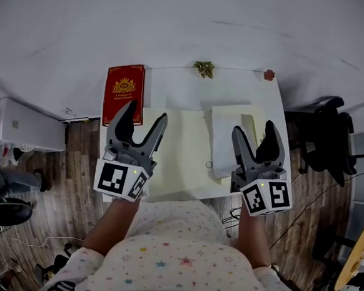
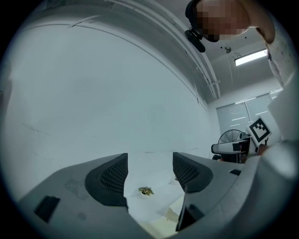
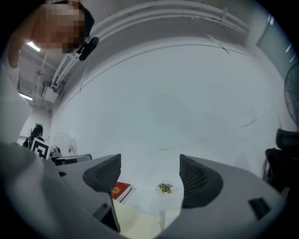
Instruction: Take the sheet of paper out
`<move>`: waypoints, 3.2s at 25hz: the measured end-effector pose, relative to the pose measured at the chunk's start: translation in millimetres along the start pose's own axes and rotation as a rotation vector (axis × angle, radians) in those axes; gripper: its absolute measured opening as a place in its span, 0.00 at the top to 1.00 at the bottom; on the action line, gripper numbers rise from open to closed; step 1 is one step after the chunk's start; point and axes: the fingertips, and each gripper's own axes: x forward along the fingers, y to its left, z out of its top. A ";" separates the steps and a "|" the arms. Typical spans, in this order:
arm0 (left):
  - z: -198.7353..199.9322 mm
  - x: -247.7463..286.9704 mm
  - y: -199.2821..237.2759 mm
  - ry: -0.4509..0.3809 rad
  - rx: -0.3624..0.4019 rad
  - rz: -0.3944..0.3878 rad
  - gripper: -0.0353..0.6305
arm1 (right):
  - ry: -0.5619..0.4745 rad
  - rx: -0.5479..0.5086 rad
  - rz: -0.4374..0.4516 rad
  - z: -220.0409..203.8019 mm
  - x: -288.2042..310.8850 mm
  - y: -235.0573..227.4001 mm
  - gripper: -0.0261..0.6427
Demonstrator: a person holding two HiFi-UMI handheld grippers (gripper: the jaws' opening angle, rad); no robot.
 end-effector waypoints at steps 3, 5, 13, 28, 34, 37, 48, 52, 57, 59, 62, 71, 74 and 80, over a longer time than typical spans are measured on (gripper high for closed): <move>-4.0 9.0 -9.3 0.003 0.004 -0.017 0.53 | 0.010 0.001 0.004 -4.3 -0.6 -4.8 0.40; -7.3 14.7 -13.9 0.007 0.007 -0.026 0.53 | 0.012 0.001 0.004 -6.7 -1.0 -8.5 0.40; -25.6 32.1 -25.8 0.028 -0.007 -0.035 0.53 | 0.069 0.020 -0.003 -26.4 -3.9 -29.9 0.41; -91.2 42.4 -18.1 0.130 -0.057 -0.021 0.53 | 0.265 0.046 -0.116 -109.5 7.3 -77.4 0.41; -114.8 45.2 -16.3 0.175 -0.067 -0.026 0.53 | 0.334 0.074 -0.151 -146.6 10.3 -91.2 0.41; -127.2 47.4 -16.2 0.195 -0.073 -0.026 0.53 | 0.372 0.083 -0.157 -163.9 11.1 -97.1 0.41; -162.0 58.7 -29.2 0.248 -0.087 -0.053 0.53 | 0.535 0.109 -0.152 -230.7 16.7 -119.2 0.41; -172.3 59.0 -28.4 0.273 -0.089 -0.050 0.53 | 0.585 0.122 -0.166 -254.5 17.5 -130.6 0.41; -182.3 58.4 -28.9 0.304 -0.094 -0.055 0.53 | 0.619 0.155 -0.177 -273.8 19.8 -139.2 0.41; -185.0 58.4 -29.4 0.312 -0.093 -0.059 0.53 | 0.628 0.153 -0.180 -278.4 22.4 -142.6 0.42; -188.6 58.4 -28.3 0.320 -0.090 -0.060 0.53 | 0.647 0.138 -0.175 -286.5 29.3 -144.6 0.42; -192.7 59.7 -29.1 0.333 -0.098 -0.062 0.53 | 0.800 0.074 -0.139 -319.2 38.5 -140.7 0.42; -193.5 60.1 -29.7 0.335 -0.100 -0.065 0.53 | 0.884 0.033 -0.115 -329.4 31.4 -134.9 0.42; -197.2 59.9 -32.4 0.351 -0.113 -0.077 0.53 | 0.946 0.010 -0.119 -343.8 23.6 -135.1 0.43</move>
